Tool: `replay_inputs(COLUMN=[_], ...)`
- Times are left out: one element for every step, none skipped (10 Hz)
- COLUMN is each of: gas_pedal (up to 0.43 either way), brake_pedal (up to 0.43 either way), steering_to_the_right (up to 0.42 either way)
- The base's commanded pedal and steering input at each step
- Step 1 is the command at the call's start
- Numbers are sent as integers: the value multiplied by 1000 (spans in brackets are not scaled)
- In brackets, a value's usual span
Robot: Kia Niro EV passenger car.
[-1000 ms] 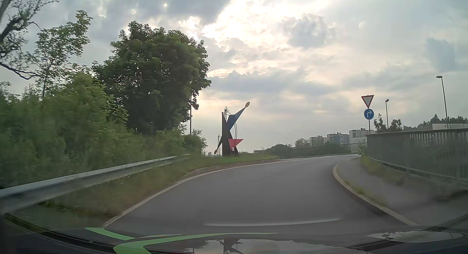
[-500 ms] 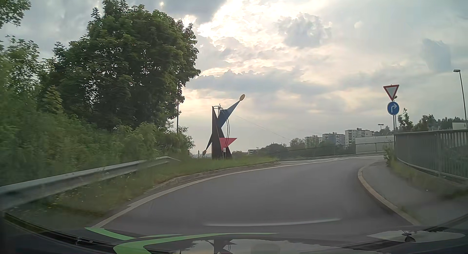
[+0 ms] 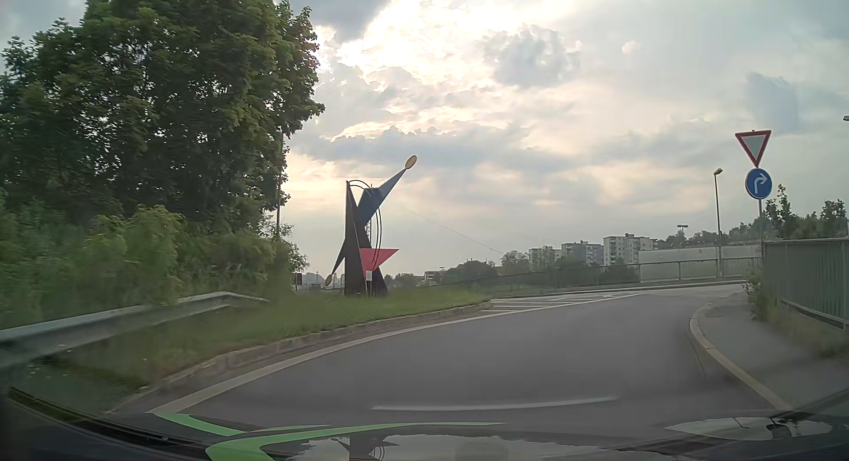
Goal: Follow the waypoints while adhering to traffic rules and regulations
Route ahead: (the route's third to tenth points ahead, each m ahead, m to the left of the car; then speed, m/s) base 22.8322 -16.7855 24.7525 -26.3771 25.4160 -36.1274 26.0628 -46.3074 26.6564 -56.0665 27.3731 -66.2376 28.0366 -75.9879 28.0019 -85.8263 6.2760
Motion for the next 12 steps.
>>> replay_inputs(gas_pedal=[0, 0, 0, 0, 0, 0, 0, 0, 0, 0, 0, 0], brake_pedal=[0, 0, 0, 0, 0, 0, 0, 0, 0, 0, 0, 12], steering_to_the_right=[127, 143, 155, 161, 166, 173, 179, 183, 189, 195, 200, 205])
